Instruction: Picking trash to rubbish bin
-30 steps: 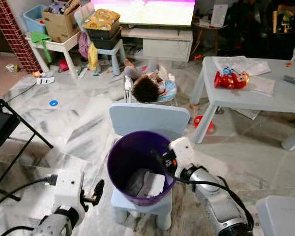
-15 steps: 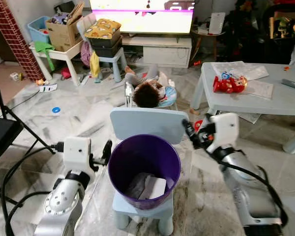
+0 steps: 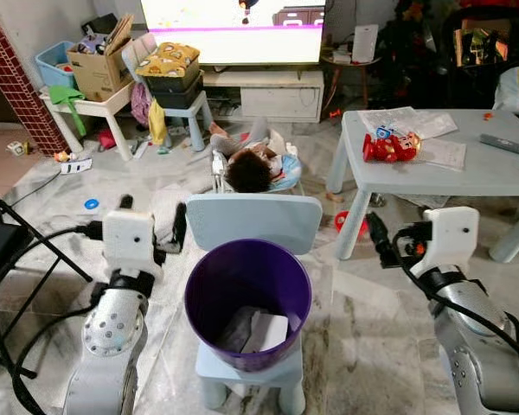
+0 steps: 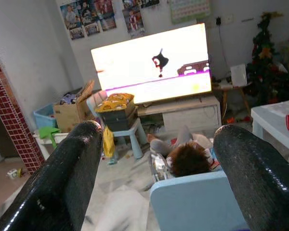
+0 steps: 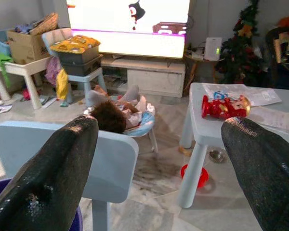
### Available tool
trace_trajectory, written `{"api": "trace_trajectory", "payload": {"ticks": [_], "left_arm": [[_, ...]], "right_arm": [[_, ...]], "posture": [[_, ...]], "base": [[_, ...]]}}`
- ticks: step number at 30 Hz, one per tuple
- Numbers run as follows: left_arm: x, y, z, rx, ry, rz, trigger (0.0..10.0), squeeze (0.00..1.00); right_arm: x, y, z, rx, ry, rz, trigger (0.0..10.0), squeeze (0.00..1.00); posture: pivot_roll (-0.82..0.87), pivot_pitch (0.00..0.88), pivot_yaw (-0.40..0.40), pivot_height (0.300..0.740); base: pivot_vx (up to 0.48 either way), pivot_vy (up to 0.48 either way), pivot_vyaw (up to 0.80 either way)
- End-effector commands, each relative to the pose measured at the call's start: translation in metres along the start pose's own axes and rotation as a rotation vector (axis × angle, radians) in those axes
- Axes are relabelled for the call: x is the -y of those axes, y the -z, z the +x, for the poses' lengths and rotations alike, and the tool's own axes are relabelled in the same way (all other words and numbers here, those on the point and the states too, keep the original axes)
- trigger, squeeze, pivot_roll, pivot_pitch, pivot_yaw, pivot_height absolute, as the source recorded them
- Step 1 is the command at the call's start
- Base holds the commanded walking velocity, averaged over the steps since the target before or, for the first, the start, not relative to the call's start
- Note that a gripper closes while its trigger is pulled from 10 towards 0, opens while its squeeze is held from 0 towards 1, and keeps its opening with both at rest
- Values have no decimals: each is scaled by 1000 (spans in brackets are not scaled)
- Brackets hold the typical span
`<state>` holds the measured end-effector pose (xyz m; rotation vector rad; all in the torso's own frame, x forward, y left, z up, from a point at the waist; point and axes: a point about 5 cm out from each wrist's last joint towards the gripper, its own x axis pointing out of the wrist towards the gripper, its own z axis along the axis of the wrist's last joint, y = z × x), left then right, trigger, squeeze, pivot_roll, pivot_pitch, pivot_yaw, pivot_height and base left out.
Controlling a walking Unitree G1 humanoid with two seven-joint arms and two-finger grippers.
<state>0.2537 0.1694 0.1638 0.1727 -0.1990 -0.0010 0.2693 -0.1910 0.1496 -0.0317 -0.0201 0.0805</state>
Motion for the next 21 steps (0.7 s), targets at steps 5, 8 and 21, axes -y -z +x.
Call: {"api": "trace_trajectory", "payload": {"ticks": [5, 8, 21], "left_arm": [[-4, 4, -4, 5, -37, -4, 10000, 0], [-4, 6, -5, -17, -34, -72, 10000, 0], [15, -12, -1, 68, 136, -258, 10000, 0]], "right_arm": [[-1, -12, 9, 6, 25, -2, 10000, 0], [1, -12, 12, -15, 74, -31, 10000, 0], [7, -18, 5, 48, 138, -39, 10000, 0]], "posture": [[57, 0, 20, 740], [58, 0, 22, 740], [46, 0, 26, 740]], "base": [[0, 0, 0], [0, 0, 0], [0, 0, 0]]}}
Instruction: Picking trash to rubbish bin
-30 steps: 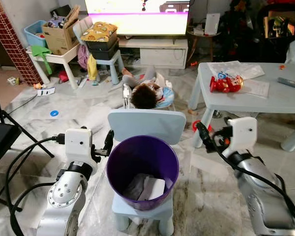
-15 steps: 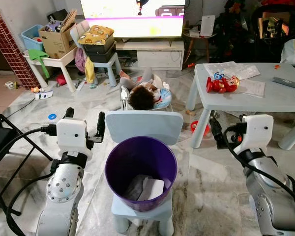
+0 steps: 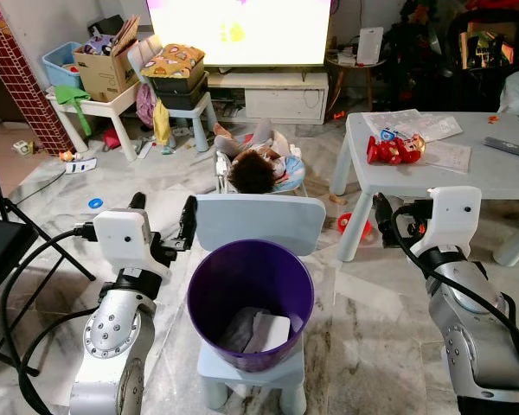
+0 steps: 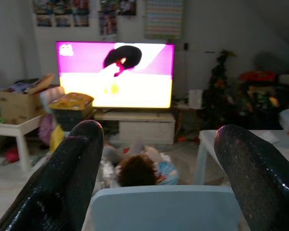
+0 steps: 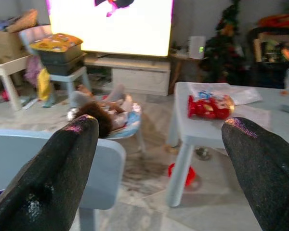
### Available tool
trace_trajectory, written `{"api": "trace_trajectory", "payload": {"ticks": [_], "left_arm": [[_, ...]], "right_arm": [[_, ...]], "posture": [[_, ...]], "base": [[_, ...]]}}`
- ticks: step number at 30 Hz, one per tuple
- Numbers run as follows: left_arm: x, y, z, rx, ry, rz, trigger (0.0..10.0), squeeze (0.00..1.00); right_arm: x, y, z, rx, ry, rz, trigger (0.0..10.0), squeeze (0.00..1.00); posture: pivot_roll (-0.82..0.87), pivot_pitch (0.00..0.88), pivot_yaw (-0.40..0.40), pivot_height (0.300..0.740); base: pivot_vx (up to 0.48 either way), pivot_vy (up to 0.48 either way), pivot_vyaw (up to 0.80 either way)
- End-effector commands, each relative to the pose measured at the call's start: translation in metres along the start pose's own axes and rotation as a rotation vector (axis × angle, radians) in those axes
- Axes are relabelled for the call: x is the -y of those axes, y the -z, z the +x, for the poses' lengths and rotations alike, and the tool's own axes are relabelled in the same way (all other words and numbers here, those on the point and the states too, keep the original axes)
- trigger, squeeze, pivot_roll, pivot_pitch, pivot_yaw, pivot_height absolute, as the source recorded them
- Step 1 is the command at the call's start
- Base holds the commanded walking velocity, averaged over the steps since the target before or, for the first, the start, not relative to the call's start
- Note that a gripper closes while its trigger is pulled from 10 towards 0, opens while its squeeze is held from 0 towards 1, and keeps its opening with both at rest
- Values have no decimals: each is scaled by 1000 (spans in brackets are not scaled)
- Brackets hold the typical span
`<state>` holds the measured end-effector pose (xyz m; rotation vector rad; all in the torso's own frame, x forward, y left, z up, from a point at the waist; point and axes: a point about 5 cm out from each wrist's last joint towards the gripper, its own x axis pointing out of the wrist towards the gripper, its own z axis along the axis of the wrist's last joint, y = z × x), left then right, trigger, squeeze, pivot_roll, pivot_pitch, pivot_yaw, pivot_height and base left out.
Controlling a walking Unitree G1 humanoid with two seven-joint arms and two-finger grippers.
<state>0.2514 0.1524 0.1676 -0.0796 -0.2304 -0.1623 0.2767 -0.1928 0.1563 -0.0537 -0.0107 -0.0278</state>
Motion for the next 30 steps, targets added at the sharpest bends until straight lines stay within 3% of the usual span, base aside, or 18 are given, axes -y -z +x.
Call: {"api": "trace_trajectory", "payload": {"ticks": [1, 5, 6, 8, 16, 23, 30], "left_arm": [[0, -5, 0, 21, 7, 7, 10000, 0], [-1, -4, 0, 24, 2, 5, 10000, 0], [-1, -5, 1, 27, 0, 2, 10000, 0], [-1, -6, 2, 34, -5, 5, 10000, 0], [-3, -6, 4, 47, -41, 7, 10000, 0], [-5, 1, 4, -11, -100, -5, 10000, 0], [-2, 9, 5, -79, -119, -36, 10000, 0]], "right_arm": [[8, -14, -3, 84, 56, -28, 10000, 0], [16, -17, -4, 110, 137, -53, 10000, 0], [12, -17, -1, 120, 129, 6, 10000, 0], [7, -24, 1, 168, 124, 27, 10000, 0], [2, -32, 1, 236, 140, 53, 10000, 0], [-10, -28, -2, 213, 50, 19, 10000, 0], [-8, -18, -1, 136, 69, 44, 10000, 0]], "posture": [[46, 0, 26, 740], [46, 0, 26, 740], [44, 0, 28, 740], [44, 0, 28, 740], [42, 0, 25, 740], [44, 0, 19, 740], [41, 7, 4, 740]], "base": [[0, 0, 0], [0, 0, 0], [0, 0, 0], [0, 0, 0], [0, 0, 0], [0, 0, 0], [0, 0, -446]]}}
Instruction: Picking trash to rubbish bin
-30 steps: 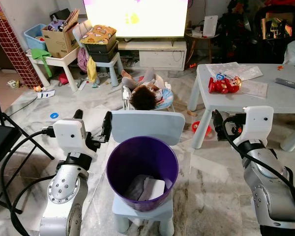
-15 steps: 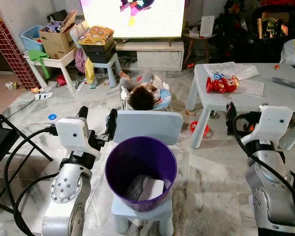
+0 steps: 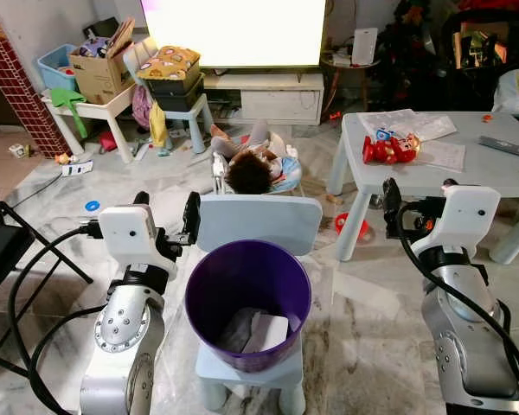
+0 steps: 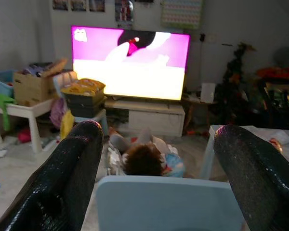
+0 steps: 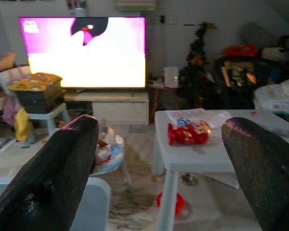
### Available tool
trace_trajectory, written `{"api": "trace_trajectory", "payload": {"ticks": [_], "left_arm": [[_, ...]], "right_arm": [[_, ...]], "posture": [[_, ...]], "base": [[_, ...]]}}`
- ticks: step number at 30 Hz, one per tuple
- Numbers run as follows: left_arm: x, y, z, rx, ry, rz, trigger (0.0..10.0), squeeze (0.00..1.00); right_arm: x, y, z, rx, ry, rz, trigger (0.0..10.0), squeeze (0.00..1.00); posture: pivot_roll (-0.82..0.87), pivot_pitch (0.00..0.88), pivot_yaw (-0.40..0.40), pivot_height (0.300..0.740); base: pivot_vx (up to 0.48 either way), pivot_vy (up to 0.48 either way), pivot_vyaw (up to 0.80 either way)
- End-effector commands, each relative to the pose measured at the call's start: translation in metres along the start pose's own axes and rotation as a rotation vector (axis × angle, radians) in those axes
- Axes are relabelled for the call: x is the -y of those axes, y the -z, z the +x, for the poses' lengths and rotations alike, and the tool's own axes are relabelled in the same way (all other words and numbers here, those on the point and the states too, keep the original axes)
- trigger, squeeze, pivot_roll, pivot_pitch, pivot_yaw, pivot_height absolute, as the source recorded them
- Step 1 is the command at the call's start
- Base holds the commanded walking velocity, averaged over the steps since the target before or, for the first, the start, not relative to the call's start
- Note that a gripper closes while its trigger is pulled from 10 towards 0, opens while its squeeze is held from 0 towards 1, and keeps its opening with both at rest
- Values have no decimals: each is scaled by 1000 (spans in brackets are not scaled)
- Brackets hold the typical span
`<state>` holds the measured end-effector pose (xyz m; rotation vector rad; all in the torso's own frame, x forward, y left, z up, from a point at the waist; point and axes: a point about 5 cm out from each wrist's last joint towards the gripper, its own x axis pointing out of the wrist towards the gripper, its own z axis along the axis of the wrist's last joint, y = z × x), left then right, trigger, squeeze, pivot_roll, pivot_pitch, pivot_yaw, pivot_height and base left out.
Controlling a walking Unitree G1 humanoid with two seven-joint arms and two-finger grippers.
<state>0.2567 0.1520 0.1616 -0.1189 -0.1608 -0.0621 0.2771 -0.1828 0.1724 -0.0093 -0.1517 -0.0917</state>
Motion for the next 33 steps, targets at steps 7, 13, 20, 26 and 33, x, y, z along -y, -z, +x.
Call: {"api": "trace_trajectory", "payload": {"ticks": [7, 13, 20, 26, 33], "left_arm": [[2, 6, 1, -53, -17, -11, 10000, 0], [2, 6, 3, -60, -21, -5, 10000, 0], [3, 7, 3, -71, -18, -4, 10000, 0], [4, 7, 4, -75, -14, -3, 10000, 0], [4, 8, 4, -77, -9, -3, 10000, 0]], "right_arm": [[4, 0, 0, -15, -13, -13, 10000, 0], [-1, -1, 1, -12, -40, -28, 10000, 0], [-1, 1, 1, -24, -40, -26, 10000, 0], [-1, 1, 1, -27, -60, -24, 10000, 0], [-2, 2, 1, -30, -68, -22, 10000, 0]], "posture": [[40, 13, -4, 740], [38, 17, -8, 740], [37, 17, -6, 740], [32, 13, -6, 740], [30, 12, -6, 740]], "base": [[0, 0, -730], [0, 0, -460], [0, 0, 0], [0, 0, 0], [-185, 0, 0]]}}
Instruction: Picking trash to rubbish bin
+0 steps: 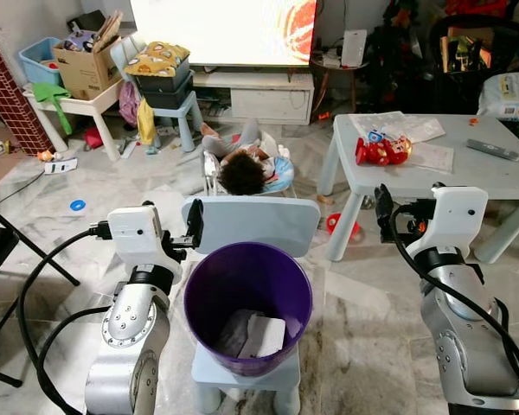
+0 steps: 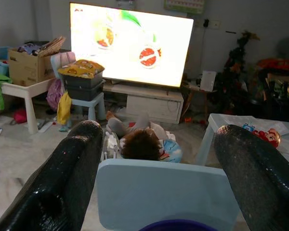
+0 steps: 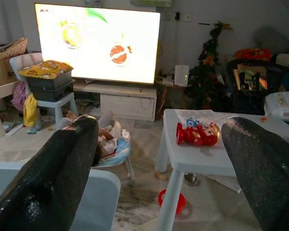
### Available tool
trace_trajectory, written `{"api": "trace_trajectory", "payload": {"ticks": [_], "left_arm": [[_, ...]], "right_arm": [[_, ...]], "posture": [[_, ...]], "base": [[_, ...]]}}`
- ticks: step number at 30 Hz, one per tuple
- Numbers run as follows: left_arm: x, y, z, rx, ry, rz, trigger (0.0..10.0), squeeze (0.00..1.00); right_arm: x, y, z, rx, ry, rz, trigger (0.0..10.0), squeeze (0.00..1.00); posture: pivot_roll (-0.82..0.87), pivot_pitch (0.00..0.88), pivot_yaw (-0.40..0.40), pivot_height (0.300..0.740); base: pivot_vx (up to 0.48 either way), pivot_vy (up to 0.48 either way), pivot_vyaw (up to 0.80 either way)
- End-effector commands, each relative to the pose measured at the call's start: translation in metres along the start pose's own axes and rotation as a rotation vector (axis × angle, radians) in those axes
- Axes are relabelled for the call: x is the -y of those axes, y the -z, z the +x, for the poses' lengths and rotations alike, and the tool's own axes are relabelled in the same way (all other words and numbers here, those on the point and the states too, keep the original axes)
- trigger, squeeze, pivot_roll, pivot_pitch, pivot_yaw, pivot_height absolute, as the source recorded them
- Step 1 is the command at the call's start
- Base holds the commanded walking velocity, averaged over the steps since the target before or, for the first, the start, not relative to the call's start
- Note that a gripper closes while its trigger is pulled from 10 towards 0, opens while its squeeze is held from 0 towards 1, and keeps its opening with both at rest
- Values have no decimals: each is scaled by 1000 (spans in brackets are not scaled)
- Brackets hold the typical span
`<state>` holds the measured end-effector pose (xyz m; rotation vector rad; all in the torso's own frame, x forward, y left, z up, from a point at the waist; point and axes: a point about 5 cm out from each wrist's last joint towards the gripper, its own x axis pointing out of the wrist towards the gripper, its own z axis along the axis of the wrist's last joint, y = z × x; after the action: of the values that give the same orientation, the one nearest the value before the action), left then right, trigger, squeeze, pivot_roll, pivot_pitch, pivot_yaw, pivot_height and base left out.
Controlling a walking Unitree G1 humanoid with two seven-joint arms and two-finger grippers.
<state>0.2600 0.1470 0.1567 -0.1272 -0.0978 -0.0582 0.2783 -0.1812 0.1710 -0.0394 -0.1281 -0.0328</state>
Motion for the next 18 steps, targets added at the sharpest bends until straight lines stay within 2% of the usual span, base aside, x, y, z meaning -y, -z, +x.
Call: {"api": "trace_trajectory", "payload": {"ticks": [1, 18], "left_arm": [[0, 2, 1, -15, -1, 7, 10000, 0], [0, 3, 2, -19, 1, 6, 10000, 0]], "right_arm": [[0, 0, 0, -8, -8, 5, 10000, 0], [-1, 1, 0, -9, -14, 7, 10000, 0]], "posture": [[30, 12, -6, 740], [30, 7, -5, 740]], "base": [[-266, 0, 0], [-321, 0, 0]]}}
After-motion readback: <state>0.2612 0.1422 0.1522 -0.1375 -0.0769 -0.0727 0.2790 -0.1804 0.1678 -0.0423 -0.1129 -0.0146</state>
